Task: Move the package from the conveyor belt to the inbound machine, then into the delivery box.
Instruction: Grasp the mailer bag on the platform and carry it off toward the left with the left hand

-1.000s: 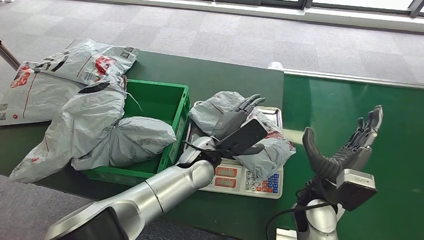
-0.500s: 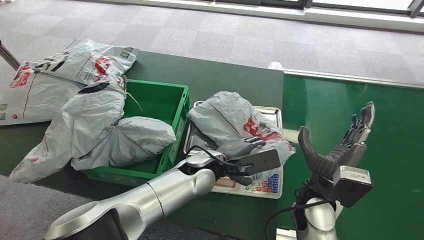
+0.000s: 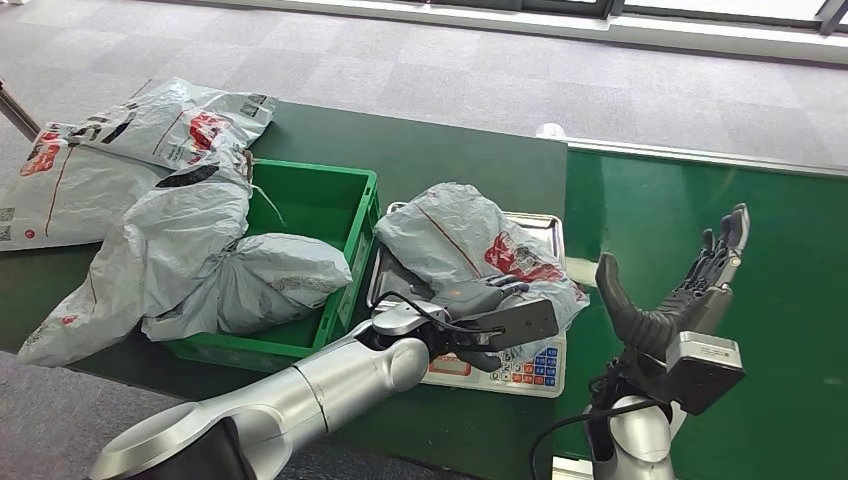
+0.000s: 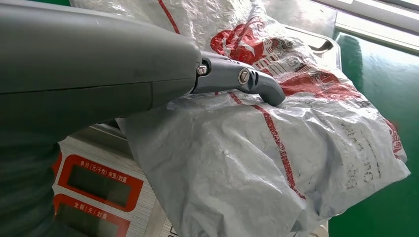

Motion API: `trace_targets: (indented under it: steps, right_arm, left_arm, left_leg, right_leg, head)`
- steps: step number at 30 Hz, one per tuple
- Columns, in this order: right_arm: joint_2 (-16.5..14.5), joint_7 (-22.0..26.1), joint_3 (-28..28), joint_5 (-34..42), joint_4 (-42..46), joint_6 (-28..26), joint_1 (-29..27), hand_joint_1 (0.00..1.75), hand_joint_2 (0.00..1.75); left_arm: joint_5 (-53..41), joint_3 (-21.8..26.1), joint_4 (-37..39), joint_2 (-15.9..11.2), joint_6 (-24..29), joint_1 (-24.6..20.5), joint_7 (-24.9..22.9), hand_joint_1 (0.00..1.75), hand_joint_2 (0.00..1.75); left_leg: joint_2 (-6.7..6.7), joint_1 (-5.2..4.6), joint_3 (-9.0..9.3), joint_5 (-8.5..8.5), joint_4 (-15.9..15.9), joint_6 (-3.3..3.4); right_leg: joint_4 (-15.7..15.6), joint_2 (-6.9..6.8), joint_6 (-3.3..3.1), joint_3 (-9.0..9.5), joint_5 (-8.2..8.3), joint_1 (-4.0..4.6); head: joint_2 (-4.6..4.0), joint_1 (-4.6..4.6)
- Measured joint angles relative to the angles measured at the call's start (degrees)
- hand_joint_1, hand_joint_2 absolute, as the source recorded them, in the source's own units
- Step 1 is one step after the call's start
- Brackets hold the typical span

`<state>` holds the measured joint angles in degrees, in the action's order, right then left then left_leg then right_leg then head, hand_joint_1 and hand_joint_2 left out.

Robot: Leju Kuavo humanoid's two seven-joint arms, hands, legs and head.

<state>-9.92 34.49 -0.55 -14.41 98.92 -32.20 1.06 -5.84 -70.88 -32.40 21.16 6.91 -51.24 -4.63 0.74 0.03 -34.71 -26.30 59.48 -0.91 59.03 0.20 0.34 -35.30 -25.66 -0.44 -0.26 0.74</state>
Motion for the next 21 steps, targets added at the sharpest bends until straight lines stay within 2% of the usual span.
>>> trace_targets:
  steps: [12,16,21]
  right_arm:
    - [0.0,0.0,0.0,0.0,0.0,0.0,0.0,0.00,1.75]
    - [0.0,0.0,0.0,-0.1,0.0,0.0,0.0,0.00,1.75]
    - [-0.1,-1.2,0.0,-1.4,0.3,0.4,-0.7,0.00,1.75]
  left_arm:
    - [0.0,-0.1,0.1,0.0,0.0,0.0,0.0,0.00,1.75]
    - [0.6,0.0,0.1,0.0,0.9,0.1,0.4,1.75,1.75]
    - [5.2,1.5,0.5,0.0,8.1,0.3,4.4,1.75,1.75]
  left_leg:
    - [0.00,0.00,0.00,0.00,0.0,0.00]
    - [0.00,0.00,0.00,0.00,0.0,0.00]
    - [0.01,0.00,0.00,0.00,0.0,0.00]
  right_leg:
    - [0.0,0.00,0.00,0.00,0.00,0.00]
    - [0.0,0.00,0.00,0.00,0.00,0.00]
    - [0.0,-0.01,0.00,0.01,0.00,0.00]
  head:
    - [0.00,0.00]
    - [0.00,0.00]
    - [0.00,0.00]
